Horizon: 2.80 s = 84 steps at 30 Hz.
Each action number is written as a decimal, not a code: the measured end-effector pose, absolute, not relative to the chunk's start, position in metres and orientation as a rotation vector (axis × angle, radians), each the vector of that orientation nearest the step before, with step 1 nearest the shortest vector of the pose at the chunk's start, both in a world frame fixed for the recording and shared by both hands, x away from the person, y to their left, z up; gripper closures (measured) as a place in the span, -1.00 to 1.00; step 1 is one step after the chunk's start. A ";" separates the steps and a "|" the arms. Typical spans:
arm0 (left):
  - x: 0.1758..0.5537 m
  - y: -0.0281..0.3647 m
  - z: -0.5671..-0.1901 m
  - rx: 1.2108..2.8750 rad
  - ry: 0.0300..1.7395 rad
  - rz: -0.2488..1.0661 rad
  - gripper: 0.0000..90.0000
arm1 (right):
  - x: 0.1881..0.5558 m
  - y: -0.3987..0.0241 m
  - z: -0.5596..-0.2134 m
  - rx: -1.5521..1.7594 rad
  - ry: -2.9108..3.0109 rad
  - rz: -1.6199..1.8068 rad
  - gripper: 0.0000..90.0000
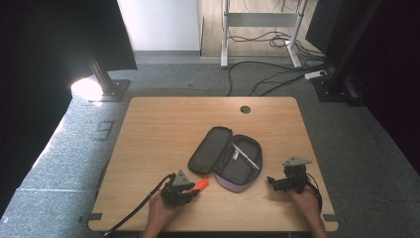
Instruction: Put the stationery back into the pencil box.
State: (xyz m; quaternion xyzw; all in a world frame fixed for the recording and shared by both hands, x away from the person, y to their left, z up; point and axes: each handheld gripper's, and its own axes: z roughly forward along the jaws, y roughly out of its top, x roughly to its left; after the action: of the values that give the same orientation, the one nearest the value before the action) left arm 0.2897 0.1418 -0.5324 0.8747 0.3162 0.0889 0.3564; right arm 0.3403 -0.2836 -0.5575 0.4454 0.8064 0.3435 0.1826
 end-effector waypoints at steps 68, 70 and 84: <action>0.348 0.087 -0.473 2.197 0.708 0.215 0.48 | 0.340 -0.284 -0.558 1.256 2.275 0.968 -1.00; 0.351 0.083 -0.472 2.207 0.708 0.229 0.48 | 0.340 -0.284 -0.558 1.256 2.275 0.968 -1.00; 0.371 0.058 -0.470 2.197 0.713 0.228 0.48 | 0.340 -0.284 -0.558 1.256 2.275 0.968 -1.00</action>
State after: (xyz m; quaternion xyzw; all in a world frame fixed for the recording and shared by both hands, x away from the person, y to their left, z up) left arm 0.3706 0.0577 -0.4698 0.8680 0.2815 0.0901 0.3990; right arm 0.3404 -0.2836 -0.5575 0.4452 0.8065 0.3432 0.1830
